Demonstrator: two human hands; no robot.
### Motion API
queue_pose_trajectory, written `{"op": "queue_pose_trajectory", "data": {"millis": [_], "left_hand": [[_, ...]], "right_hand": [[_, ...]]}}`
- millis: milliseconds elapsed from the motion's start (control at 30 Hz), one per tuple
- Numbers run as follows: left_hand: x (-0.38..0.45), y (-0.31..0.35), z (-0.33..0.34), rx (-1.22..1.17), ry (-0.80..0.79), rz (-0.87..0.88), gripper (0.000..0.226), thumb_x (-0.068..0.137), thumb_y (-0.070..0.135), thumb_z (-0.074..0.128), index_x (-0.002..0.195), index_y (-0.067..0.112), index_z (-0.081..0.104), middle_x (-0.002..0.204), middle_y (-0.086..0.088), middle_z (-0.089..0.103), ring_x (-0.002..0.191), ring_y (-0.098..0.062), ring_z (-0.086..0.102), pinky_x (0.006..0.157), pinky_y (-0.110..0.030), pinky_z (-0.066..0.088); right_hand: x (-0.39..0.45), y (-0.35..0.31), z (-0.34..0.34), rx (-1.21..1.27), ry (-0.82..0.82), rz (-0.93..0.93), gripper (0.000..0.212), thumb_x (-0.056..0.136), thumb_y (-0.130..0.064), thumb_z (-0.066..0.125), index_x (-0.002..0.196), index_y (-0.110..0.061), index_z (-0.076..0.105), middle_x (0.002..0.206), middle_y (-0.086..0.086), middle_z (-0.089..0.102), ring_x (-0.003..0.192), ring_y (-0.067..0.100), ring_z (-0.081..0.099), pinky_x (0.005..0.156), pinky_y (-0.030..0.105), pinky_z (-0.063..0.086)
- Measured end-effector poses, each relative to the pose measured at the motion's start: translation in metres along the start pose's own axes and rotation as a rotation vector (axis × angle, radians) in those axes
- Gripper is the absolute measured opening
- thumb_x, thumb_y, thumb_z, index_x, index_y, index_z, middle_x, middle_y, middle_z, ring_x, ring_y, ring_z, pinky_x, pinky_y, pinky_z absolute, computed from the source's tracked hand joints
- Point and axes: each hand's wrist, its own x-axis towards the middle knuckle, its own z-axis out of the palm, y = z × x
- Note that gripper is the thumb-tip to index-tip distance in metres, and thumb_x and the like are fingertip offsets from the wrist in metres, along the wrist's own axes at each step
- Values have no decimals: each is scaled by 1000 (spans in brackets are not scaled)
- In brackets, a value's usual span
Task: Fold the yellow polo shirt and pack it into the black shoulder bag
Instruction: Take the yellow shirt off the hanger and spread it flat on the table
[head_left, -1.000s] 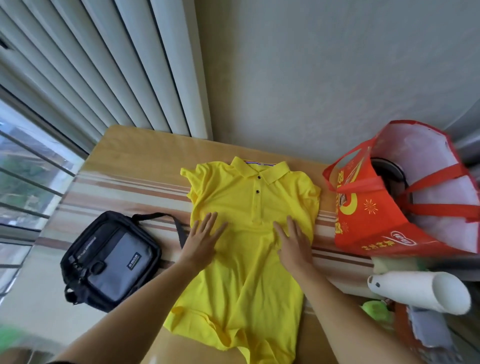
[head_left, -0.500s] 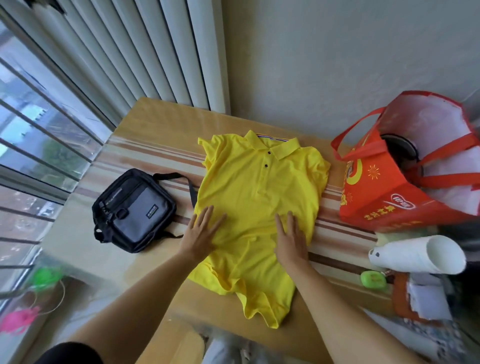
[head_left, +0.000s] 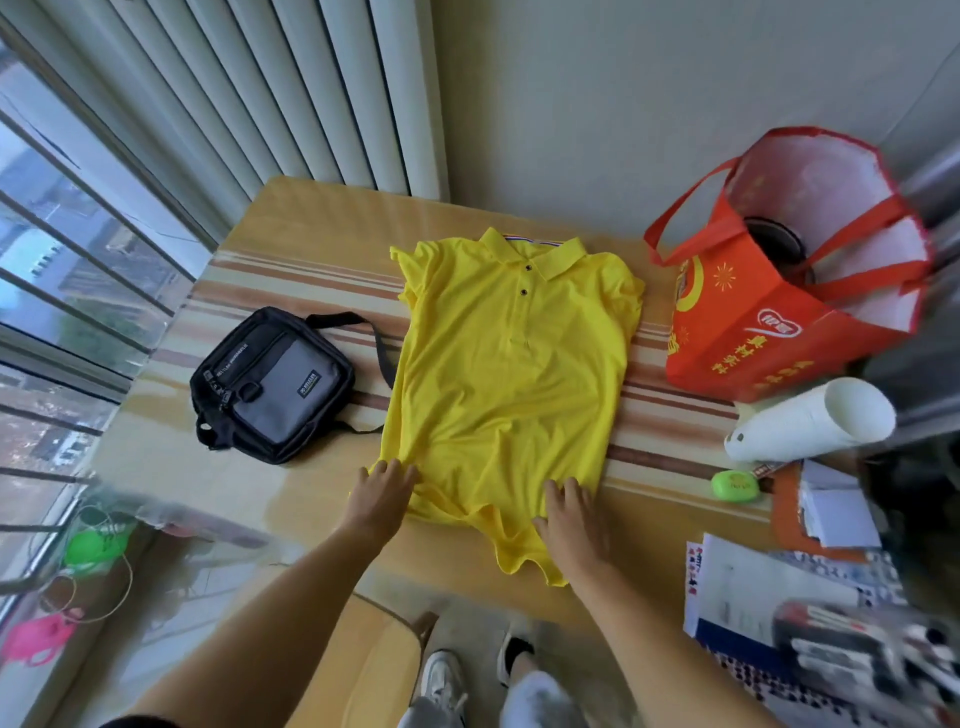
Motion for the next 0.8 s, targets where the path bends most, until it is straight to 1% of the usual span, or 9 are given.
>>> {"op": "queue_pose_trajectory", "data": {"millis": [133,233,300,367,467,567,667,733,800], "left_hand": [[-17,-16,-2,61,131,31,23,65,6,78,86,16,72,94,-12,61,83,-31,61,60,-39,49],[-26,-22,0,63,178,67,26,62,4,80,86,12,72,86,-11,62,75,-31,61,57,-39,49],[-28,-24,4,38,187,81,36,61,3,81,94,11,70,76,-9,62,66,-30,62,57,-39,49],[-32,-27,5,36,198,104,41,60,3,82,99,12,71,71,-9,62,60,-29,63,59,-40,50],[-36,-32,5,56,238,156,24,59,3,83,76,14,70,68,-8,60,58,-28,61,62,-39,50],[-41,-38,6,66,255,169,20,61,1,77,73,14,67,76,-9,59,67,-30,61,68,-41,49],[-48,-44,7,49,273,183,22,64,1,78,78,14,67,68,-7,59,57,-28,61,70,-41,50],[-50,-47,8,44,259,209,27,62,2,82,82,14,69,65,-7,59,51,-27,60,64,-38,50],[-50,-50,8,46,250,219,32,60,4,85,87,14,71,68,-9,59,50,-27,59,58,-38,48]], "right_hand": [[-9,0,-9,143,-16,246,62,75,-34,82,121,-1,57,109,20,58,97,39,60,76,45,52],[-17,-11,-15,383,-132,579,76,84,-32,76,136,7,36,126,27,53,115,42,55,91,43,45],[-23,-14,-14,432,-213,669,82,78,-29,83,135,5,33,127,25,56,116,40,59,88,41,49],[-31,-17,-12,448,-238,721,74,76,-26,85,129,1,41,125,23,60,114,38,62,86,40,51],[-33,-15,-5,514,-253,714,43,76,-24,78,112,-6,63,113,18,67,106,36,65,82,38,52],[-36,-12,-8,820,-186,698,31,67,-26,67,91,-6,67,82,13,67,80,31,66,68,39,51],[-45,-8,-24,1116,-149,723,10,83,-9,68,93,-8,66,89,12,67,74,24,61,61,30,44],[-48,1,-26,1247,-173,755,25,84,-10,72,108,-9,64,101,10,68,82,20,63,65,29,48],[-49,9,-26,1370,-218,814,51,76,-26,83,120,-15,59,111,4,69,97,22,66,80,35,54]]}}
